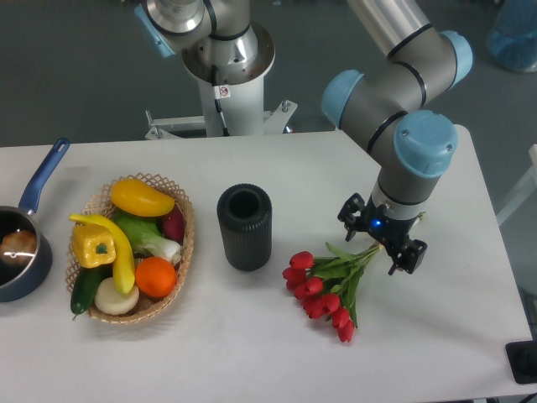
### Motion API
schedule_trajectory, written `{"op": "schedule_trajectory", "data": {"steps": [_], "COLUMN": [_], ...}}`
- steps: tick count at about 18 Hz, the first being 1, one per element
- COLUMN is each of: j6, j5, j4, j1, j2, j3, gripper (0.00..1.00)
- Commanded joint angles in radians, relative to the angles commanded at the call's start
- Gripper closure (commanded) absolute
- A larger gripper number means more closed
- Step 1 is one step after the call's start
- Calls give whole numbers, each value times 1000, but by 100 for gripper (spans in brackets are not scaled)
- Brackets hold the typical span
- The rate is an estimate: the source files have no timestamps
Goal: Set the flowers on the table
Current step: 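Lower the red tulips onto the table and open the gripper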
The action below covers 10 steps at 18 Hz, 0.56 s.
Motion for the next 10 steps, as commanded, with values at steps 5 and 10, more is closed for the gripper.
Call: {"op": "schedule_trajectory", "data": {"steps": [5, 10], "j6": [18, 29], "j5": [-2, -3], "j4": [12, 14], "j1": [28, 41], "j2": [-5, -6], "j3": [3, 5], "gripper": [0, 0]}}
